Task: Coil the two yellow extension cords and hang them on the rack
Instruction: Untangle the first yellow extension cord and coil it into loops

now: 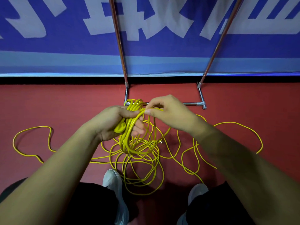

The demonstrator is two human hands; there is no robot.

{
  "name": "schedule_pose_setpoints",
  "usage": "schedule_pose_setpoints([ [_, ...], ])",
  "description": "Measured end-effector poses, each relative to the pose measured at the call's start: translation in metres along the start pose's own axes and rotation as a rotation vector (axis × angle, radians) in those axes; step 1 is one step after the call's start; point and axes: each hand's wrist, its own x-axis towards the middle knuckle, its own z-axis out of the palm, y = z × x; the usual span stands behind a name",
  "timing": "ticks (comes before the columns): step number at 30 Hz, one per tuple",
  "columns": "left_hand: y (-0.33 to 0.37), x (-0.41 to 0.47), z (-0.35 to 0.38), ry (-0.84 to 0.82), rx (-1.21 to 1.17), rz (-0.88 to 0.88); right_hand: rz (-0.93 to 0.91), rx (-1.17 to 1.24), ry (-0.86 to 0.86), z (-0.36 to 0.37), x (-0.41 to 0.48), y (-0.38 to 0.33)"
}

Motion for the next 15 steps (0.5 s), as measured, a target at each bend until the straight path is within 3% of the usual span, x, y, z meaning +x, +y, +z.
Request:
schedule_pose_setpoints([
  [2, 0.003, -0.001, -0.002, -0.012, -0.073, 0.028, 0.056, 0.018, -0.013, -0.003, 0.000, 0.008],
  [7, 0.011, -0.006, -0.016, -0.002, -0.158, 0.062, 0.235, -0.165, -0.324, -0.033, -0.009, 0.050],
  [12, 0.011, -0.010, -0.026, -0.013, -0.002, 0.022, 0.284, 0.229, -0.065, -0.036, -0.008, 0.056],
  [15, 0.010, -0.011, -0.027, -0.006, 0.026, 0.009, 0.259, 0.206, -0.011, -0.036, -0.003, 0.039],
])
